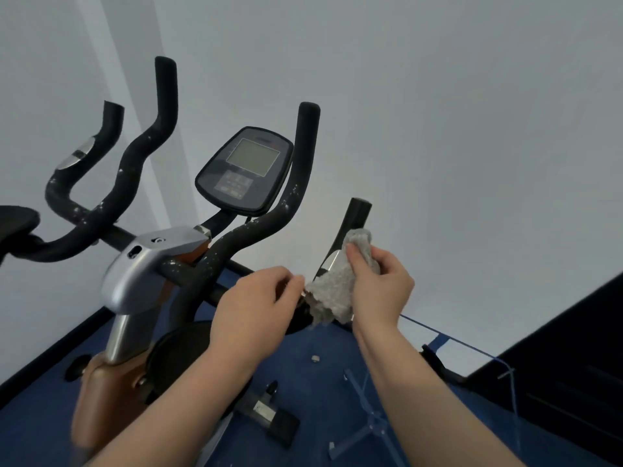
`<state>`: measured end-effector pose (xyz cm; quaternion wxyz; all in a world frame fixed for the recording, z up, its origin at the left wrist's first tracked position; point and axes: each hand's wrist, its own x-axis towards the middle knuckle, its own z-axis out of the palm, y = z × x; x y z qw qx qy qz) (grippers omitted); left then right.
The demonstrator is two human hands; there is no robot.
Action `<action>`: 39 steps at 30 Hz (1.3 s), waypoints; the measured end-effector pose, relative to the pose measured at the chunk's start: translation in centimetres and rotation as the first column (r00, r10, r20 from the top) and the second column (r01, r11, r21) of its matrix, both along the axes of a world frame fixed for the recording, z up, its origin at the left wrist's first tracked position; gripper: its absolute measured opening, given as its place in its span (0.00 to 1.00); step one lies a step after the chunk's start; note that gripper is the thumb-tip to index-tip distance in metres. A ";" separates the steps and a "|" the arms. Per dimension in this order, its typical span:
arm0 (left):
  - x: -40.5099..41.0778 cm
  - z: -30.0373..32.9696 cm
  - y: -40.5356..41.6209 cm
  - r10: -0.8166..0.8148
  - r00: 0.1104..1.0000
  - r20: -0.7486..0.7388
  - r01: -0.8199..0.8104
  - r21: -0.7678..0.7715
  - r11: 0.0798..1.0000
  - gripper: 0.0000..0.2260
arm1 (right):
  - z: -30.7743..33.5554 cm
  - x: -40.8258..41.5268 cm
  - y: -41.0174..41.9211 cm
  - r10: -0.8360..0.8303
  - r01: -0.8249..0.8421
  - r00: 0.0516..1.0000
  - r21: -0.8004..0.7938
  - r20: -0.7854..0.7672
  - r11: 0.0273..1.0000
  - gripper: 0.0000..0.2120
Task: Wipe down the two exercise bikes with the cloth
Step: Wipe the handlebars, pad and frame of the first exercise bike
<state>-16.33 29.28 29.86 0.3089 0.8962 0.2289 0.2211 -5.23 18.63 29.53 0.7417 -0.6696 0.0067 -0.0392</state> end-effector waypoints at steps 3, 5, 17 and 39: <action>-0.7 0.3 -0.2 0.071 0.975 0.211 -0.052 -0.092 0.994 0.08 | -0.9 -1.8 -1.9 0.149 -0.139 0.987 -0.159 0.054 0.977 0.06; -1.6 0.2 -0.2 0.104 0.949 0.297 -0.079 -0.096 0.992 0.06 | -0.6 -2.3 -3.7 0.309 -0.263 0.945 -0.321 0.102 0.910 0.05; -6.3 -2.7 0.8 0.307 0.899 0.312 -0.410 0.351 0.842 0.09 | 1.1 -2.5 -0.4 0.778 0.144 0.434 -0.887 0.454 0.438 0.09; -7.7 -4.2 1.1 0.561 0.793 0.238 -0.601 0.157 0.784 0.09 | 0.7 -6.2 7.3 0.874 -0.106 0.443 -0.956 0.201 0.273 0.09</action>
